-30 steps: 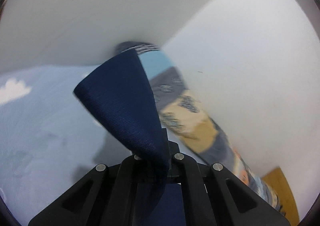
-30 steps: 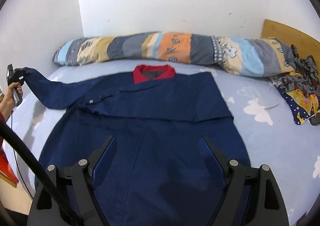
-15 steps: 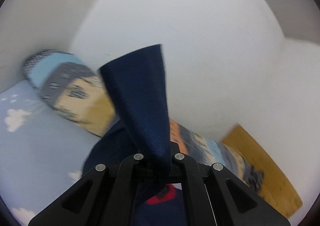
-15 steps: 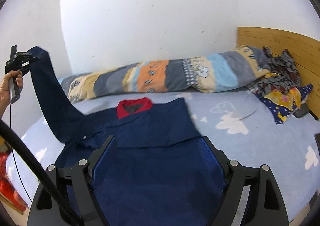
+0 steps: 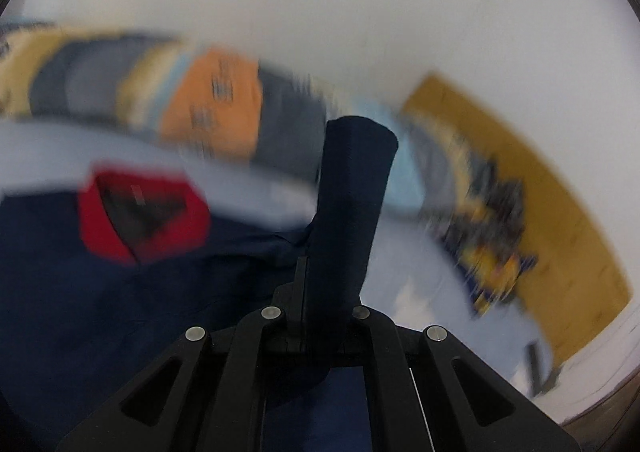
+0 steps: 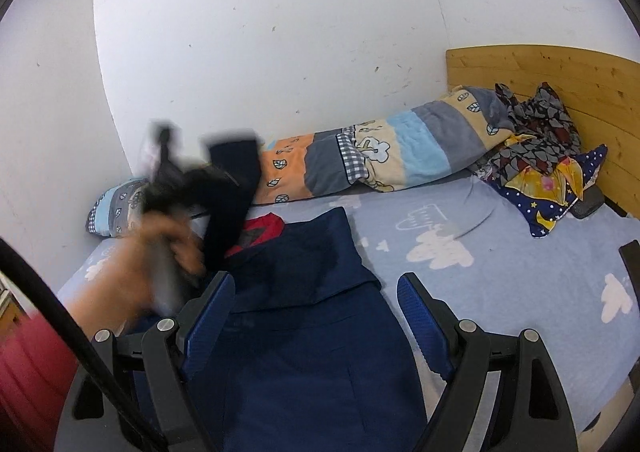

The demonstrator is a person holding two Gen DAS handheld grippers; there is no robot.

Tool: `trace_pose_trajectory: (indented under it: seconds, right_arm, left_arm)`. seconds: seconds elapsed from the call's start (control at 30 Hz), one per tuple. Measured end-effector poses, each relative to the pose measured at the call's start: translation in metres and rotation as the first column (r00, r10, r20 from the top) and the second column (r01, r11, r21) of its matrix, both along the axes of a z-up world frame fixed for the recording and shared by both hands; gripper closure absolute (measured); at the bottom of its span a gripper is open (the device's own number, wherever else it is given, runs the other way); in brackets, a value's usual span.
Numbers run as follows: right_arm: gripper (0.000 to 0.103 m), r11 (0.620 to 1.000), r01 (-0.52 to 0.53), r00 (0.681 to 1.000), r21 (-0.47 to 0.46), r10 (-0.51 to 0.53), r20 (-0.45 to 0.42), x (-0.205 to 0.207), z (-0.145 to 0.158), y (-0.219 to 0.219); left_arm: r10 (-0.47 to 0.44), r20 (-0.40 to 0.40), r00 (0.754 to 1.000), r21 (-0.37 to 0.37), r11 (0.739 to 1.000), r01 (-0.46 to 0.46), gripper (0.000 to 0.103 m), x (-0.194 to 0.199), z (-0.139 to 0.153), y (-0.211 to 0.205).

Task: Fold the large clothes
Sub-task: 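Lay the sleeve across the shirt body with the left gripper and release, then grasp the shirt hem with the left gripper while the right gripper grasps the hem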

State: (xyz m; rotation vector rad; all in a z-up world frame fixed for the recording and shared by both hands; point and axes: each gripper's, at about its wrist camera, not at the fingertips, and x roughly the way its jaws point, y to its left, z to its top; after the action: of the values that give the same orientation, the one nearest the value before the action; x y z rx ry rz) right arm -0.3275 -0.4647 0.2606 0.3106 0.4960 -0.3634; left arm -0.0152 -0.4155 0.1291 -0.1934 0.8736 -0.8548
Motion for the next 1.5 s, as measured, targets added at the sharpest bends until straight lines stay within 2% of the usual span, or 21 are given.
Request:
trace_pose_trajectory:
  seconds: [0.1, 0.17, 0.2, 0.23, 0.27, 0.33, 0.43, 0.53, 0.63, 0.7, 0.83, 0.87, 1.0, 1.07, 1.13, 1.17, 1.27, 1.3, 1.37, 1.43, 1.5]
  right_arm:
    - [0.016, 1.000, -0.001, 1.000, 0.022, 0.001, 0.001, -0.001, 0.000, -0.003]
    - [0.016, 1.000, -0.004, 1.000, 0.024, 0.004, 0.000, -0.001, 0.000, -0.004]
    - [0.016, 1.000, -0.006, 1.000, 0.022, 0.006, -0.003, -0.001, 0.000, -0.003]
    - [0.016, 1.000, -0.006, 1.000, 0.021, 0.007, -0.003, -0.001, -0.001, -0.004]
    - [0.016, 1.000, -0.008, 1.000, 0.022, 0.008, -0.004, -0.001, 0.000, -0.004]
    - [0.016, 1.000, -0.008, 1.000, 0.026, 0.008, -0.002, -0.001, -0.001, -0.005]
    - [0.016, 1.000, 0.002, 1.000, 0.029, -0.002, 0.001, -0.001, 0.000, -0.007]
    - [0.016, 0.999, 0.017, 1.000, 0.036, -0.017, 0.008, -0.003, 0.000, -0.009]
    - [0.016, 0.999, 0.033, 0.999, 0.036, -0.034, 0.007, -0.004, 0.000, -0.011]
    - [0.016, 0.998, 0.045, 0.999, 0.034, -0.045, -0.010, -0.002, -0.003, -0.013]
    - [0.016, 0.996, 0.070, 0.997, 0.053, -0.068, -0.037, 0.002, -0.008, -0.019]
    - [0.016, 0.996, 0.072, 0.997, 0.058, -0.069, -0.044, 0.004, -0.010, -0.021]
    - [0.016, 0.996, 0.081, 0.995, 0.049, -0.078, -0.061, 0.007, -0.014, -0.023]
    - [0.016, 0.995, 0.088, 0.994, 0.047, -0.085, -0.070, 0.007, -0.016, -0.025]
    - [0.016, 0.995, 0.087, 0.993, 0.053, -0.082, -0.083, 0.008, -0.019, -0.028]
    - [0.016, 0.994, 0.091, 0.992, 0.054, -0.086, -0.090, 0.008, -0.022, -0.029]
    - [0.016, 0.995, 0.077, 0.989, 0.071, -0.067, -0.129, 0.013, -0.031, -0.032]
    - [0.016, 0.994, 0.070, 0.987, 0.084, -0.057, -0.153, 0.017, -0.038, -0.033]
    - [0.016, 0.992, 0.049, 0.980, 0.113, -0.026, -0.196, 0.024, -0.050, -0.035]
    - [0.016, 0.987, 0.024, 0.964, 0.161, 0.020, -0.265, 0.032, -0.070, -0.039]
    - [0.016, 0.977, 0.002, 0.941, 0.214, 0.070, -0.331, 0.034, -0.091, -0.047]
  left_arm:
    - [-0.018, -0.063, 0.998, 0.113, 0.993, 0.025, 0.099, -0.020, -0.070, -0.039]
    - [-0.030, -0.076, 0.997, 0.175, 0.984, 0.043, 0.092, -0.023, -0.102, -0.052]
    - [-0.022, -0.052, 0.998, 0.198, 0.980, 0.032, 0.090, -0.029, -0.109, -0.055]
    - [-0.032, -0.016, 0.999, 0.191, 0.981, 0.034, 0.078, -0.036, -0.108, -0.055]
    - [-0.067, -0.023, 0.997, 0.173, 0.982, 0.070, 0.049, -0.040, -0.104, -0.056]
    - [-0.118, -0.026, 0.993, 0.167, 0.978, 0.121, 0.018, -0.046, -0.086, -0.057]
    - [-0.133, 0.120, 0.984, 0.165, 0.980, 0.112, 0.014, -0.063, -0.043, -0.040]
    - [-0.114, 0.174, 0.978, 0.158, 0.984, 0.087, 0.011, -0.052, -0.016, -0.022]
    - [-0.041, 0.201, 0.979, 0.259, 0.966, -0.013, 0.011, -0.030, -0.019, 0.006]
    - [0.014, 0.222, 0.975, 0.356, 0.930, -0.094, 0.011, -0.019, -0.031, 0.023]
    - [0.045, 0.141, 0.989, 0.507, 0.855, -0.111, 0.011, -0.004, -0.084, 0.050]
    - [0.045, 0.161, 0.986, 0.486, 0.866, -0.119, 0.011, -0.008, -0.084, 0.056]
    - [0.042, 0.167, 0.985, 0.470, 0.875, -0.117, 0.011, -0.024, -0.064, 0.069]
    - [0.057, 0.203, 0.978, 0.449, 0.882, -0.144, 0.011, -0.036, -0.051, 0.088]
    - [0.078, 0.188, 0.979, 0.433, 0.888, -0.154, 0.011, -0.049, -0.048, 0.109]
    - [0.084, 0.176, 0.981, 0.438, 0.886, -0.154, 0.011, -0.054, -0.050, 0.118]
    - [0.108, 0.110, 0.988, 0.524, 0.838, -0.150, 0.011, -0.063, -0.075, 0.138]
    - [0.115, 0.072, 0.991, 0.538, 0.832, -0.136, 0.011, -0.067, -0.085, 0.147]
    - [0.124, 0.069, 0.990, 0.525, 0.839, -0.141, 0.011, -0.078, -0.083, 0.161]
    - [0.131, 0.062, 0.989, 0.535, 0.832, -0.144, 0.011, -0.095, -0.074, 0.175]
    - [0.132, 0.064, 0.989, 0.512, 0.846, -0.146, 0.011, -0.115, -0.063, 0.195]
